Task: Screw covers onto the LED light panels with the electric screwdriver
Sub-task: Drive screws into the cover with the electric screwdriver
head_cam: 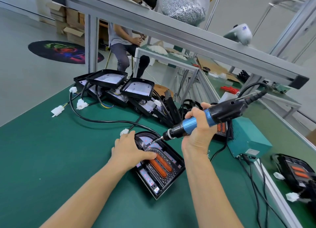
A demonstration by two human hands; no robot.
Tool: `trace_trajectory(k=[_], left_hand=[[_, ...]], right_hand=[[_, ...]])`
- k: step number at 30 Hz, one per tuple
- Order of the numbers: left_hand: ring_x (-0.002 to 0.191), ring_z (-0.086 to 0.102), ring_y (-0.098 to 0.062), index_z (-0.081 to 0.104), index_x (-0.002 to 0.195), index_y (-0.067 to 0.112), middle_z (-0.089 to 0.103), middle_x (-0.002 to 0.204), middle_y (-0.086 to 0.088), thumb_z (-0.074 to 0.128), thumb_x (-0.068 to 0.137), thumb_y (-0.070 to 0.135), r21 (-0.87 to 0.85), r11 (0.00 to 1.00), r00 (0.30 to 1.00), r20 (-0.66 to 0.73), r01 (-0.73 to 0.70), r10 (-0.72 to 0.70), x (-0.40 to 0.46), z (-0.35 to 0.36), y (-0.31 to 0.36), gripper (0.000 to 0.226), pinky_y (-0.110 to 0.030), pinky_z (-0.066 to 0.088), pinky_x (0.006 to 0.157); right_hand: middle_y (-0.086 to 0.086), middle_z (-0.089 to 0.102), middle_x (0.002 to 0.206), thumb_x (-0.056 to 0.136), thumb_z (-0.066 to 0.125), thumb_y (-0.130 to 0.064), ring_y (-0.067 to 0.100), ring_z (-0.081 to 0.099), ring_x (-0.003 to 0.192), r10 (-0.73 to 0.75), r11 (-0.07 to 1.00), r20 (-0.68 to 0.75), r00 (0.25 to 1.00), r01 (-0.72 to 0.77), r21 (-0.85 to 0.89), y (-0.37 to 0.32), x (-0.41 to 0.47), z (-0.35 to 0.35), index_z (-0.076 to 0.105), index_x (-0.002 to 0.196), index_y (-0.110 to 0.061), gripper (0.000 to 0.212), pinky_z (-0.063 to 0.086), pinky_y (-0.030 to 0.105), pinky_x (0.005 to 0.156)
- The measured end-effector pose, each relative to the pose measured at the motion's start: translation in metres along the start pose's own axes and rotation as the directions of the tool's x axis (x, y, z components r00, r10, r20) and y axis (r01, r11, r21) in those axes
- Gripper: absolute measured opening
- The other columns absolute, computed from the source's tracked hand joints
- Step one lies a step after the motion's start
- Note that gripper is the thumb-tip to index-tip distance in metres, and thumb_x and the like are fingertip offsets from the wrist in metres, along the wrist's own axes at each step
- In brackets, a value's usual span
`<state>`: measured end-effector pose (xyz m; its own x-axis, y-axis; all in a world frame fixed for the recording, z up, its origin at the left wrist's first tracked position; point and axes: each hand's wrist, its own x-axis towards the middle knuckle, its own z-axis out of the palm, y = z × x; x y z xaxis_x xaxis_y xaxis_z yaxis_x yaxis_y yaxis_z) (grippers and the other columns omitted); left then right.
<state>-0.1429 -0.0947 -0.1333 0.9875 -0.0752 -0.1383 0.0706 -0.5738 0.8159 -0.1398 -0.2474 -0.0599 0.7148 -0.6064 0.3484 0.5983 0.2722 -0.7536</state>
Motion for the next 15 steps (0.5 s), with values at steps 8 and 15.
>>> trace_trajectory(k=[8,15], left_hand=[[0.139,0.025,-0.022,0.019,0.150,0.013,0.020,0.152,-0.003,0.086,0.061,0.038,-0.094,0.995,0.999,-0.011,-0.043,0.042,-0.003,0.004,0.005,0.115,-0.040,0.029,0.112],[0.130,0.034,-0.022,0.028,0.146,0.013,0.032,0.140,-0.001,0.087,0.054,0.044,-0.031,0.994,0.990,-0.105,-0.102,0.098,-0.006,0.011,0.011,0.113,-0.036,0.035,0.105]], right_hand=[[-0.005,0.054,0.056,0.068,0.063,-0.004,0.014,0.053,0.055,-0.004,1.000,0.017,1.000,0.005,-0.029,0.001,0.001,0.002,0.058,0.085,-0.018,0.023,0.045,0.028,0.061],[-0.005,0.055,0.055,0.070,0.061,-0.002,0.013,0.053,0.057,-0.039,0.996,0.109,0.993,0.047,-0.074,-0.004,0.000,0.003,0.057,0.089,-0.018,0.025,0.045,0.028,0.065]])
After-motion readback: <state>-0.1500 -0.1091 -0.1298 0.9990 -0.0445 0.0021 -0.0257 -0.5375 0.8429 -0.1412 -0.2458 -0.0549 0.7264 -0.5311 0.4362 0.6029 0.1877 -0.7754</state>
